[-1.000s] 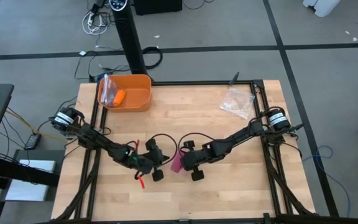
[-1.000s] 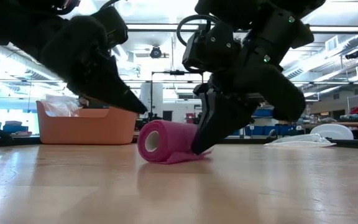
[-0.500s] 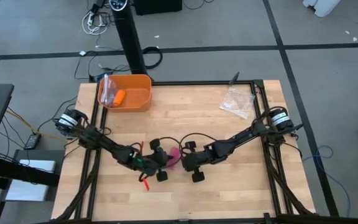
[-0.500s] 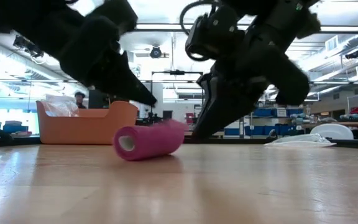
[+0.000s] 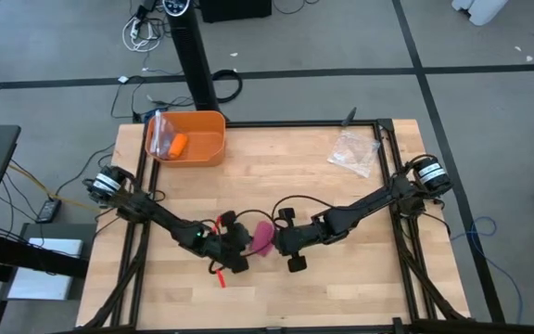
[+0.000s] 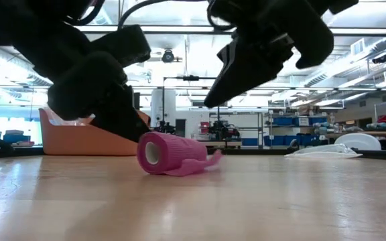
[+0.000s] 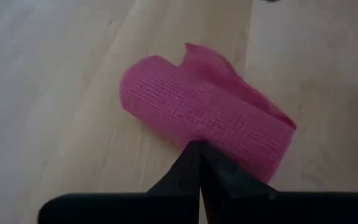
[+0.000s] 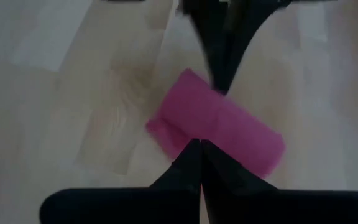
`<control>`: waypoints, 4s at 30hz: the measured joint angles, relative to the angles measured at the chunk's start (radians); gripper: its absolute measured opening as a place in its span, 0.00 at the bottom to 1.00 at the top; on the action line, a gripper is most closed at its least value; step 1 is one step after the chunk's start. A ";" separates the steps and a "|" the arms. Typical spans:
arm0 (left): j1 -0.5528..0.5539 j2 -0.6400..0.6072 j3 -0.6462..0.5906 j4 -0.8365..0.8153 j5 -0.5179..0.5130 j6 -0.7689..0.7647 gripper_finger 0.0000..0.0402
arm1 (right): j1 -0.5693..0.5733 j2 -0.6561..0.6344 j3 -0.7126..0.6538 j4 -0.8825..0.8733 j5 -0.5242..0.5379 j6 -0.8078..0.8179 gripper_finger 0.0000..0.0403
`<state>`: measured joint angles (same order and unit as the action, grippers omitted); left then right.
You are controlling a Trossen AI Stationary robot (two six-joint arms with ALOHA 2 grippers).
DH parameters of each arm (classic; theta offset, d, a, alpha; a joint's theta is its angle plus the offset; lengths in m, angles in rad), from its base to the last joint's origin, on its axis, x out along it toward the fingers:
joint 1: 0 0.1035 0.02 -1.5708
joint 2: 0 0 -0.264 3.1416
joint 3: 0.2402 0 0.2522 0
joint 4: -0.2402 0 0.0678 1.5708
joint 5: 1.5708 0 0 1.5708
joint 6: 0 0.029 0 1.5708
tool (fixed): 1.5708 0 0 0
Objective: Roll bandage
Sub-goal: Roll the pink bandage, then open the transparent zip bag
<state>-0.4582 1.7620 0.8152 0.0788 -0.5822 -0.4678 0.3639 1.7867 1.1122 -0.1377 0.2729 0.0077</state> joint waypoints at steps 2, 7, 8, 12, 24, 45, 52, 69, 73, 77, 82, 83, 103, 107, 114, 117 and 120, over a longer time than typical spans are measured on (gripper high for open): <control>0.002 0.015 0.009 0.016 -0.004 0.021 0.02 | 0.008 -0.015 0.000 -0.009 0.013 0.000 0.00; 0.002 0.020 0.035 0.006 0.001 0.076 0.02 | 0.015 -0.019 0.000 -0.024 0.020 0.016 0.01; 0.002 0.021 0.042 0.006 0.002 0.090 0.02 | 0.013 -0.008 0.001 -0.008 0.022 0.018 0.01; 0.004 0.021 0.059 0.008 0.014 0.126 0.02 | -0.012 0.050 0.000 0.063 0.065 0.013 0.01; 0.006 0.029 0.060 0.042 0.047 0.124 0.02 | -0.045 0.140 0.000 0.204 0.205 -0.016 0.01; 0.007 0.058 0.059 0.100 0.045 0.144 0.02 | -0.037 0.135 -0.017 0.064 0.097 0.110 0.00; 0.006 0.058 0.059 0.175 0.036 0.122 0.02 | -0.013 0.133 -0.058 0.045 0.119 0.184 0.00; 0.023 0.073 0.059 0.293 0.014 0.125 0.02 | 0.028 0.105 -0.068 -0.104 0.096 0.315 0.01; 0.004 0.065 0.059 0.283 -0.012 0.167 0.02 | 0.044 0.050 -0.071 -0.133 0.124 0.323 0.01; -0.027 0.033 0.059 0.239 -0.078 0.165 0.02 | 0.048 0.004 -0.069 -0.120 0.165 0.323 0.01; -0.076 0.018 0.060 0.230 -0.131 0.152 0.02 | 0.055 -0.025 -0.068 -0.105 0.206 0.307 0.01; -0.087 0.018 0.059 0.248 -0.094 0.172 0.02 | 0.056 -0.026 -0.068 -0.105 0.209 0.306 0.01; -0.186 0.014 -0.310 1.441 0.338 0.462 0.02 | 0.180 -0.056 -0.065 0.032 0.263 0.271 0.00; -0.187 -0.007 -0.403 1.445 0.202 0.414 0.02 | 0.181 -0.085 -0.065 -0.054 0.248 0.287 0.00; -0.190 -0.087 -0.491 1.446 0.140 0.443 0.02 | 0.159 -0.155 -0.079 -0.097 0.170 0.296 0.00; -0.190 -0.139 -0.536 1.444 0.134 0.451 0.02 | 0.141 -0.187 -0.136 0.006 0.139 0.295 0.00; -0.190 -0.177 -0.586 1.443 0.134 0.453 0.02 | 0.125 -0.200 -0.237 0.267 0.054 0.290 0.00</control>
<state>-0.6483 1.5853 0.2292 1.5215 -0.4479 -0.0148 0.4893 1.5869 0.8757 0.1296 0.3265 0.2974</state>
